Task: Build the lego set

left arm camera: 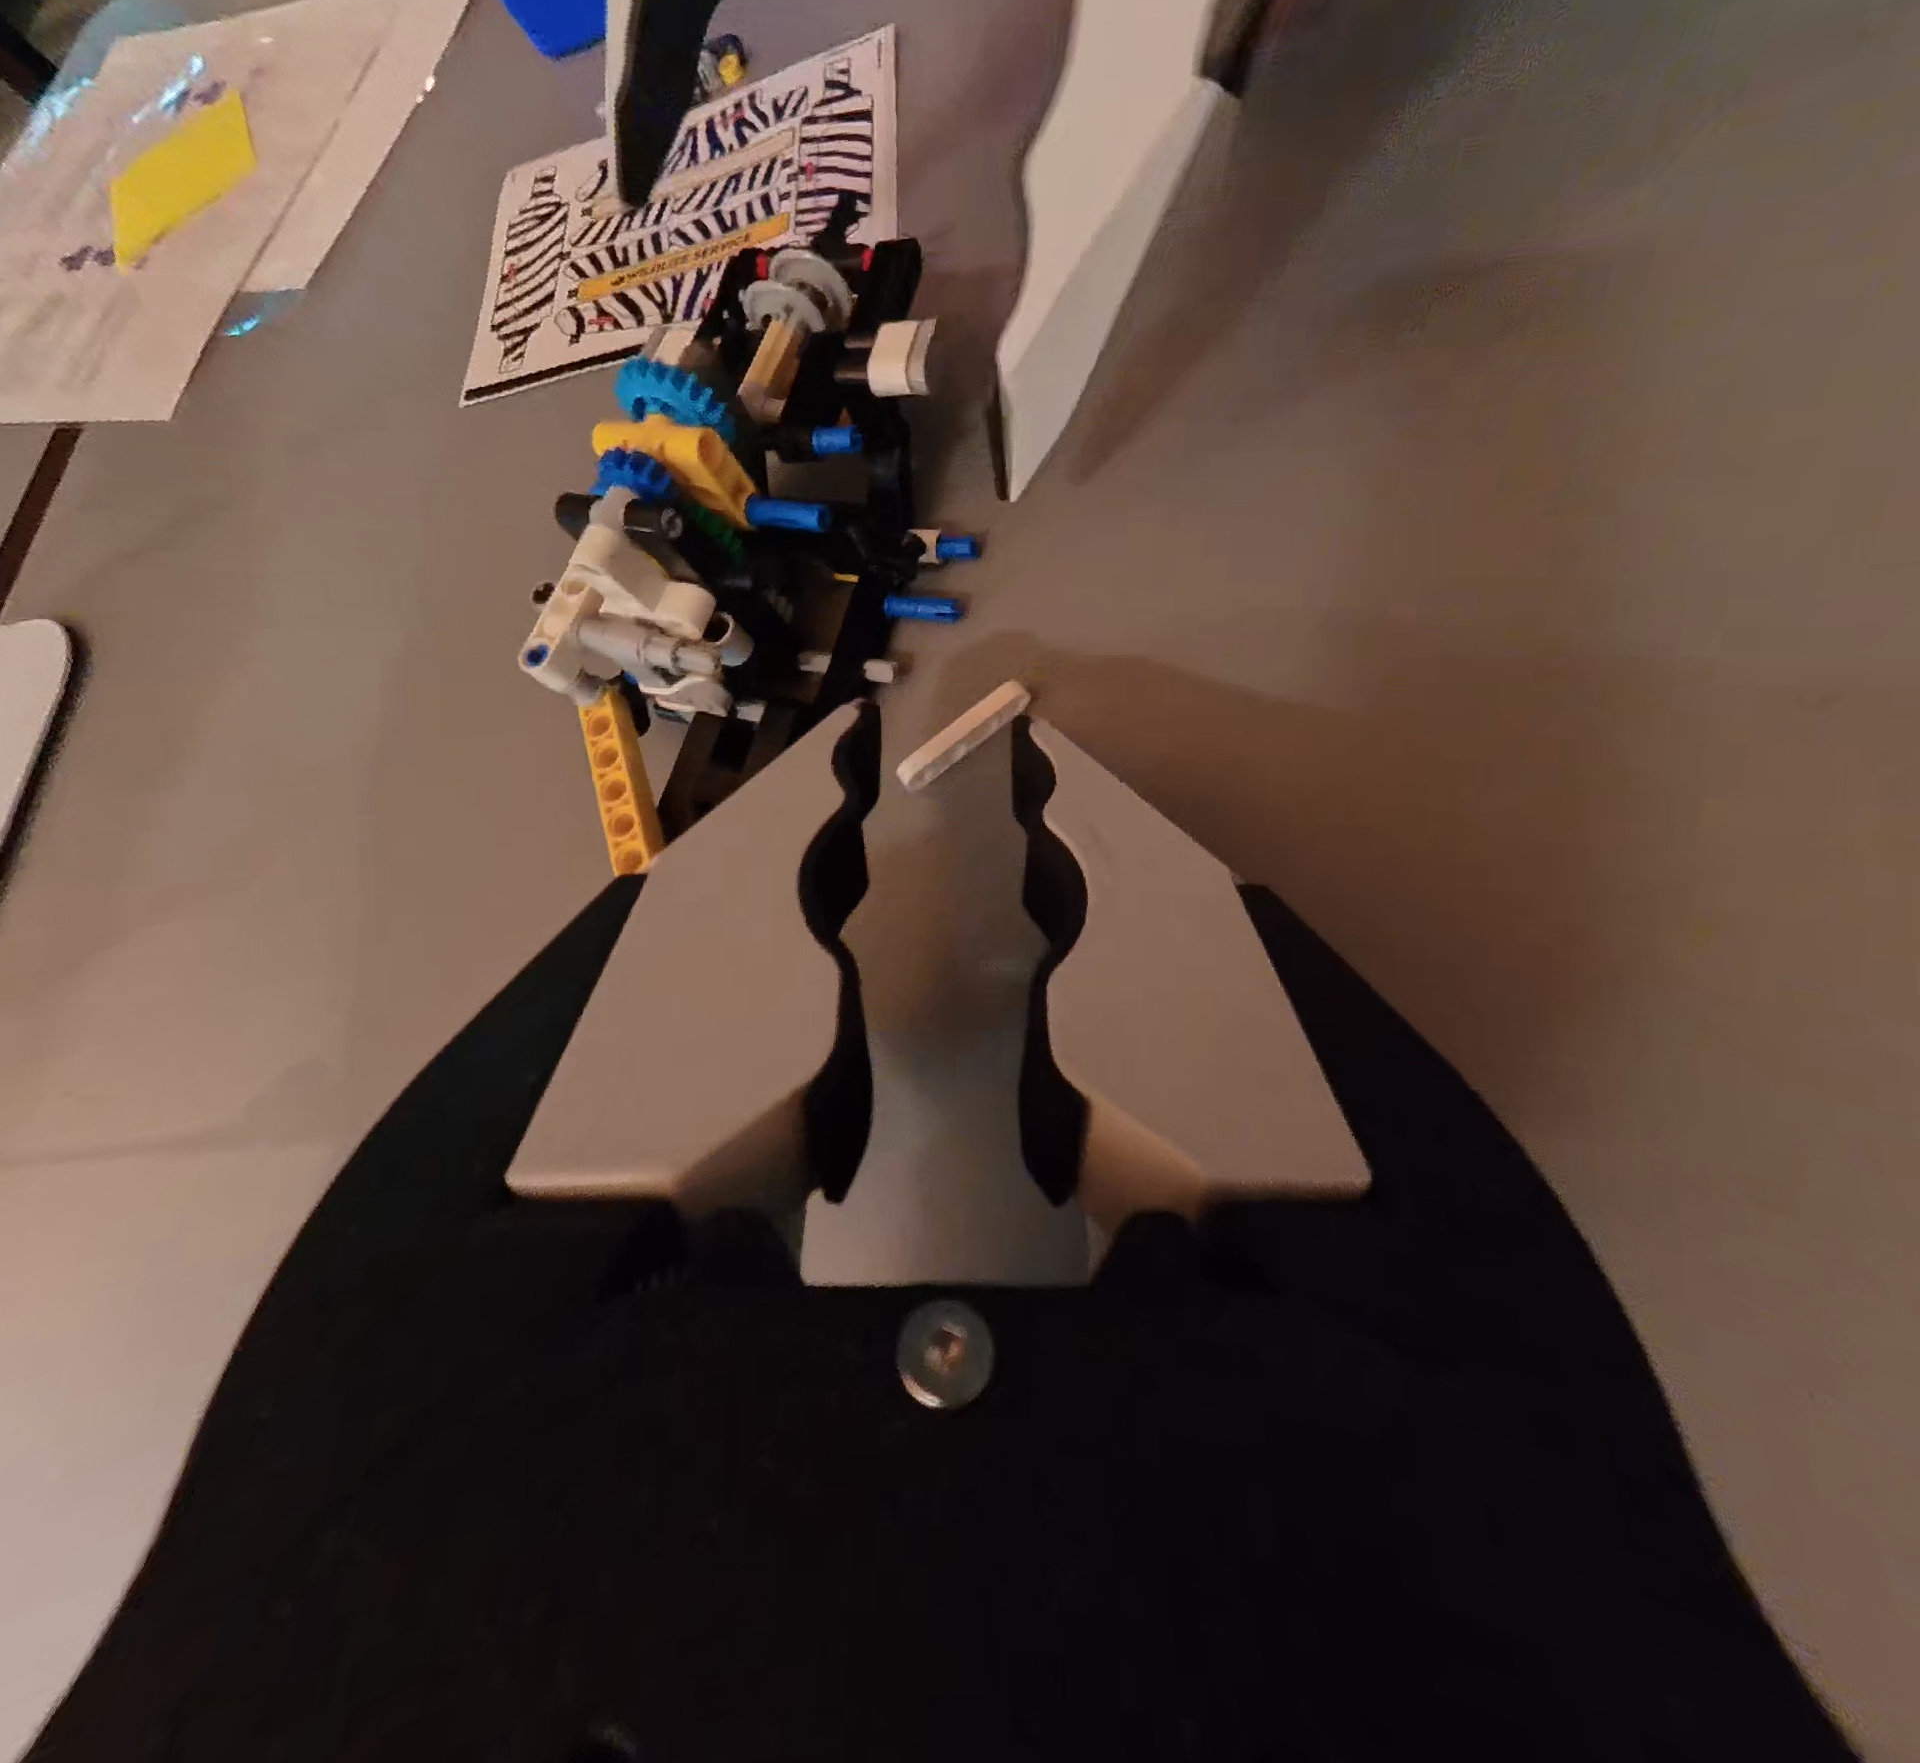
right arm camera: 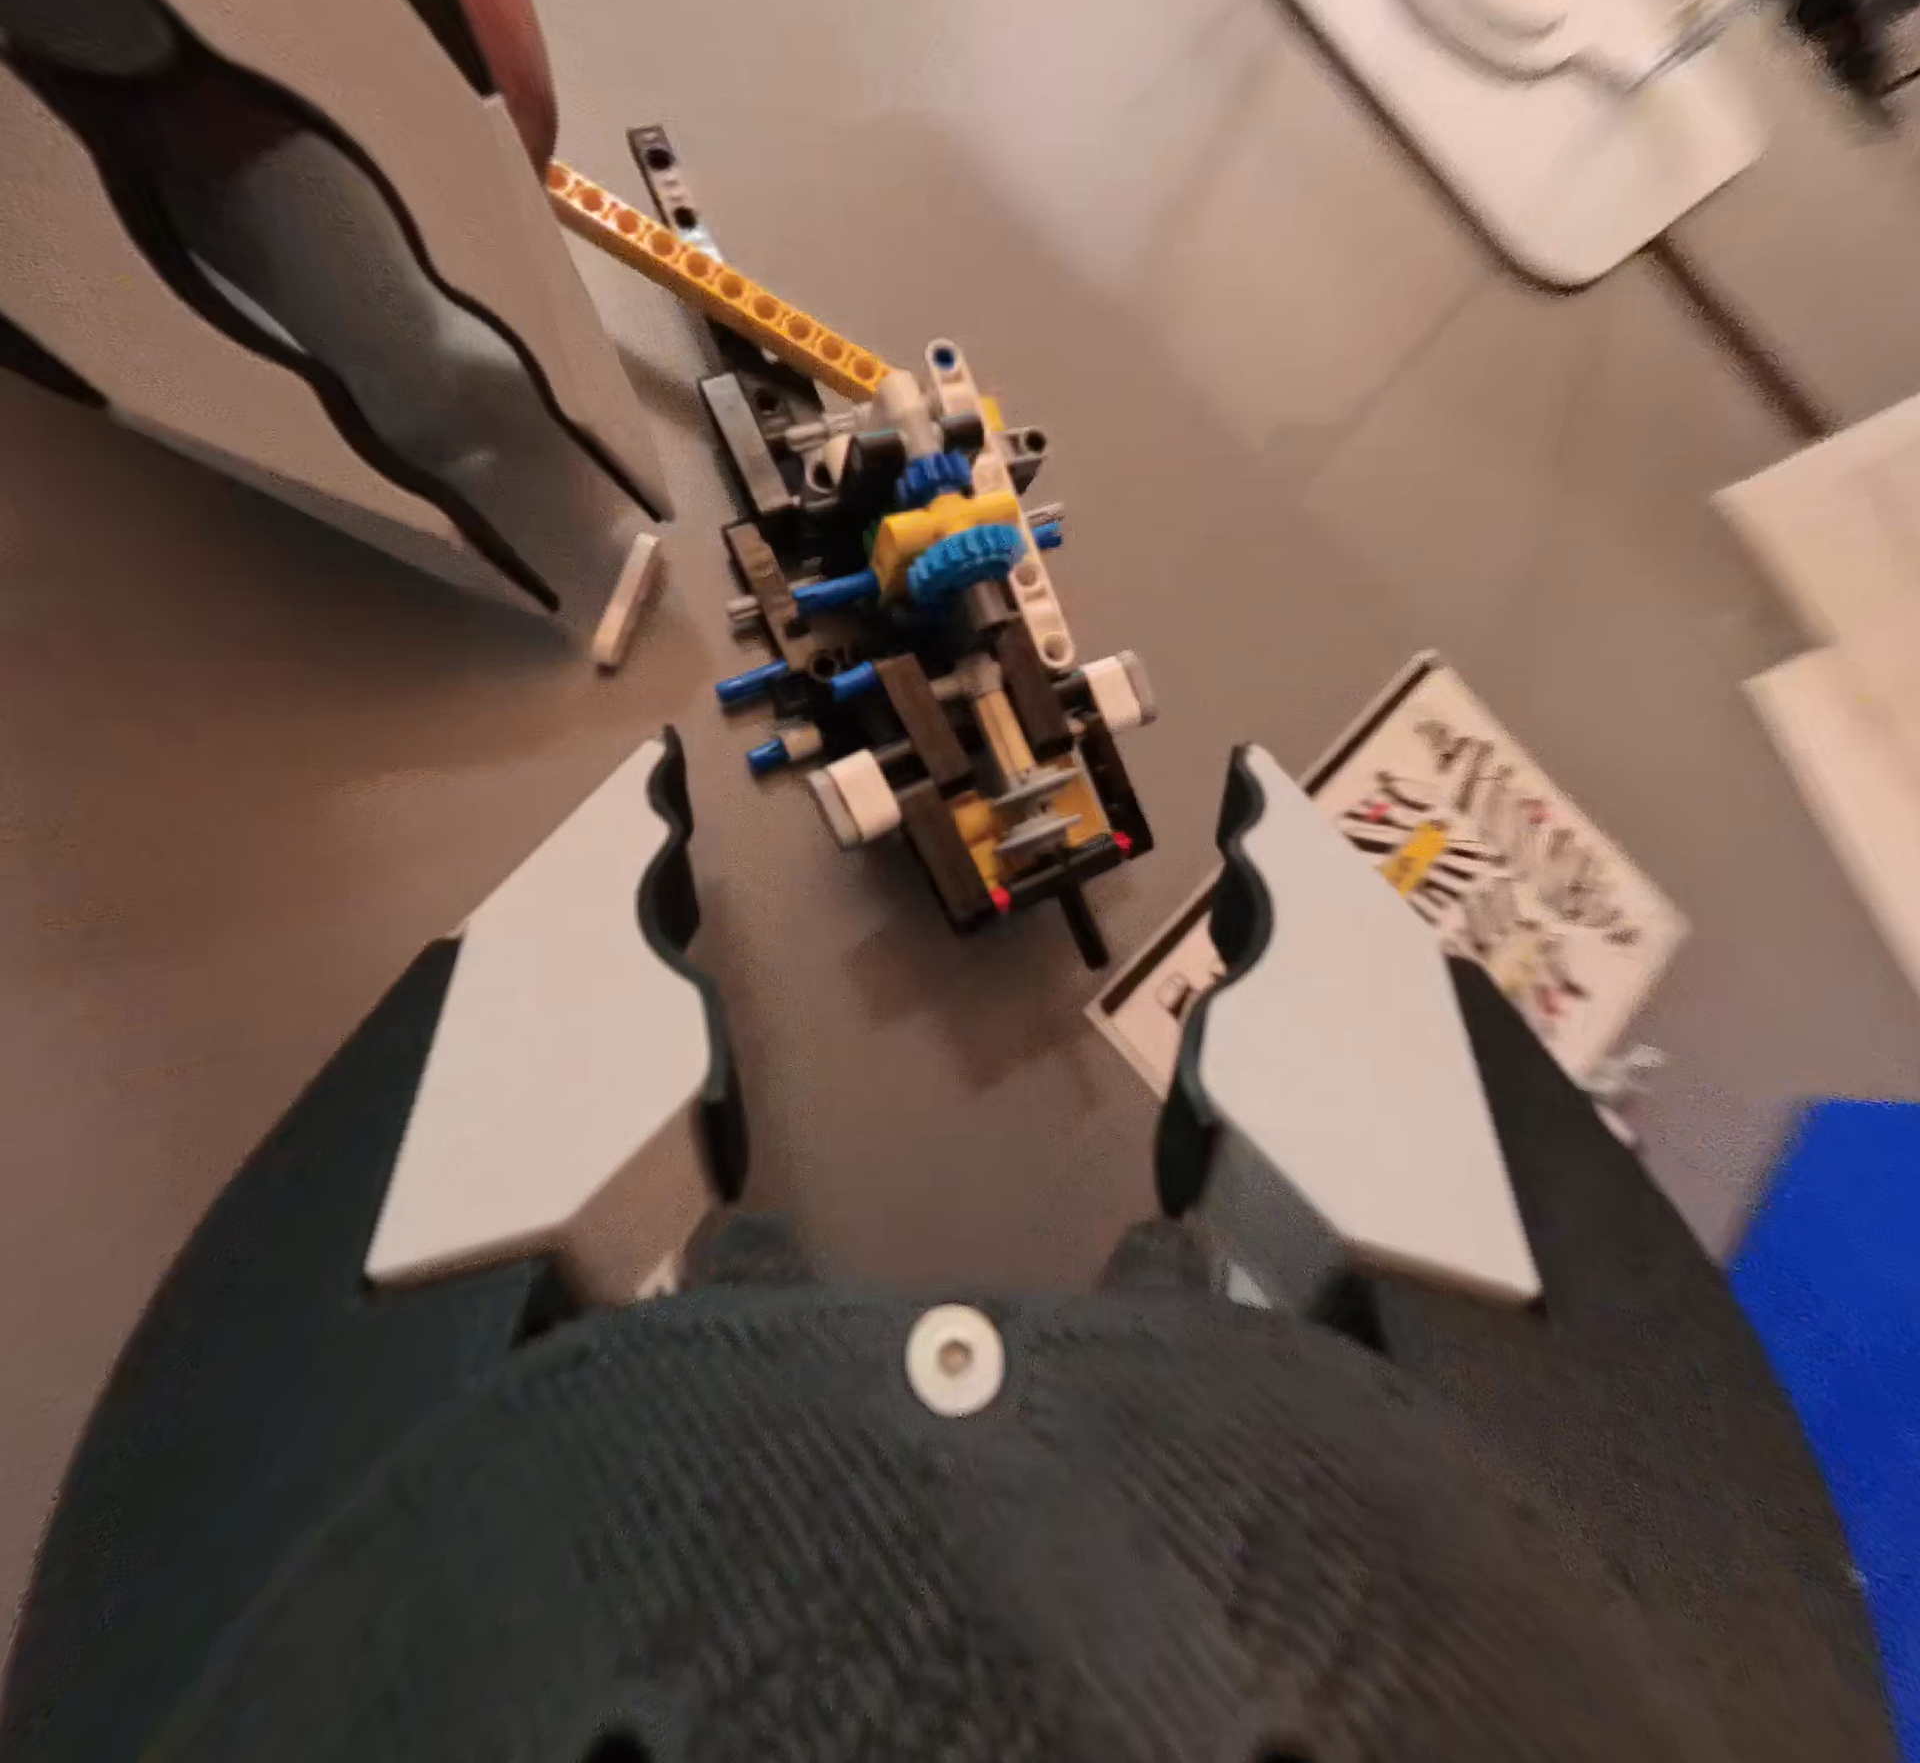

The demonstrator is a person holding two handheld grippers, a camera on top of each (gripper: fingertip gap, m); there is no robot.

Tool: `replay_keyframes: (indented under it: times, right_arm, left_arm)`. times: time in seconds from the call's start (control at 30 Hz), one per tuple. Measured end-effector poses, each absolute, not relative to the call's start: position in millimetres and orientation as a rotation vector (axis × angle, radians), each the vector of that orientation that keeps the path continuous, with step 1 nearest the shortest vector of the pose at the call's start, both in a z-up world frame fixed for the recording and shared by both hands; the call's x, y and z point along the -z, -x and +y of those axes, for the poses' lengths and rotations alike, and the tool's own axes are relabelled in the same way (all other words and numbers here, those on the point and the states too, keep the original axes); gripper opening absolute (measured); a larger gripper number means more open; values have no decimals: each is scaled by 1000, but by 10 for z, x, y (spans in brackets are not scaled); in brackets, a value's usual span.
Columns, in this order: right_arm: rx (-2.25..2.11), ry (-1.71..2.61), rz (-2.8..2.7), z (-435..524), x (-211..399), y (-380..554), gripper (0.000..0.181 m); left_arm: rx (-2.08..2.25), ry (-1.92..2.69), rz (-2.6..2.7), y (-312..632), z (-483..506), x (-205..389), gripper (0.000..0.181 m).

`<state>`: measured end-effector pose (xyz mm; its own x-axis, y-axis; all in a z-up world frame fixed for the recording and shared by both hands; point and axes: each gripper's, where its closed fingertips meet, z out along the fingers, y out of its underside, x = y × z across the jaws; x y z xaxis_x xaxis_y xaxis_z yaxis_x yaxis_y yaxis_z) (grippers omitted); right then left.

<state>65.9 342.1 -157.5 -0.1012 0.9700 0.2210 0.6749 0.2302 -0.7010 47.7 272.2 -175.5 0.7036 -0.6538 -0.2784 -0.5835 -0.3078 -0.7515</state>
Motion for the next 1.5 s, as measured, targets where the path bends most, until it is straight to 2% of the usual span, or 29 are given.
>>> replay_keyframes:
  times: [0.07, 0.23, 0.3, 0.4, 0.63, 0.83, 1.03, 1.33, 1.5]
  right_arm:
    - [-722, 1581, -1889, 3405, 1643, -621, 102]
    - [-786, 1639, -1928, 3429, 1764, -593, 79]
    - [-765, 1635, -1915, 3428, 1779, -584, 76]
    - [-721, 1644, -1916, 3393, 1789, -594, 75]
    - [-665, 1676, -1902, 3243, 1796, -602, 75]
    - [-571, 1751, -1845, 3151, 1797, -622, 74]
    - [-515, 1719, -1868, 3078, 1788, -599, 74]
    - [-484, 1758, -1843, 3068, 1804, -620, 74]
    - [-479, 1765, -1831, 3062, 1806, -630, 74]
  left_arm:
    - [68, 2036, 977, -483, 2730, 1832, 24]
    - [102, 2066, 987, -499, 2752, 1867, 22]
    - [136, 2082, 988, -504, 2754, 1879, 18]
    - [151, 2085, 1000, -514, 2735, 1884, 8]
    - [190, 2081, 1014, -545, 2671, 1877, 6]
    - [138, 2077, 996, -553, 2641, 1875, 6]
    - [160, 2087, 997, -567, 2578, 1869, 19]
    - [99, 2094, 959, -490, 2547, 1885, 16]
    - [76, 2103, 946, -482, 2553, 1896, 8]
